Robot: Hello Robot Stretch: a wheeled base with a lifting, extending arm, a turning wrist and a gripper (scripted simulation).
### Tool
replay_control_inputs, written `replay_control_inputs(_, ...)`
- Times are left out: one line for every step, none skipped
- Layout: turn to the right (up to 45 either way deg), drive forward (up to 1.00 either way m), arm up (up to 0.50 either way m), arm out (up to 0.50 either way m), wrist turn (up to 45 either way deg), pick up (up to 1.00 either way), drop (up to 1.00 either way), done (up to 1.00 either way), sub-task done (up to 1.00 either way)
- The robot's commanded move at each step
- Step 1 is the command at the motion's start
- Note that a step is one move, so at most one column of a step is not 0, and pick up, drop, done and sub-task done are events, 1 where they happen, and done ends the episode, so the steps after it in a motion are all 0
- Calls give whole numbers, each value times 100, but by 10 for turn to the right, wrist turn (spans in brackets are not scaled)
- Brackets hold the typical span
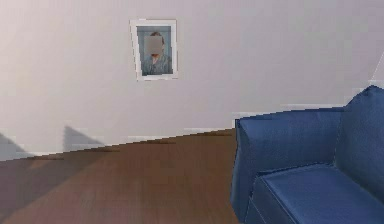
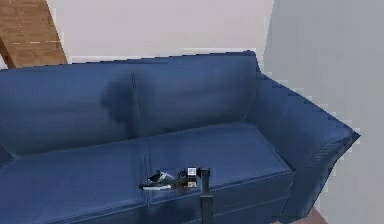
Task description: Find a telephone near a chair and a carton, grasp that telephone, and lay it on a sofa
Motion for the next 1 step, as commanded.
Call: replay_control_inputs(0,0,0,0,0,0,0,100,0)
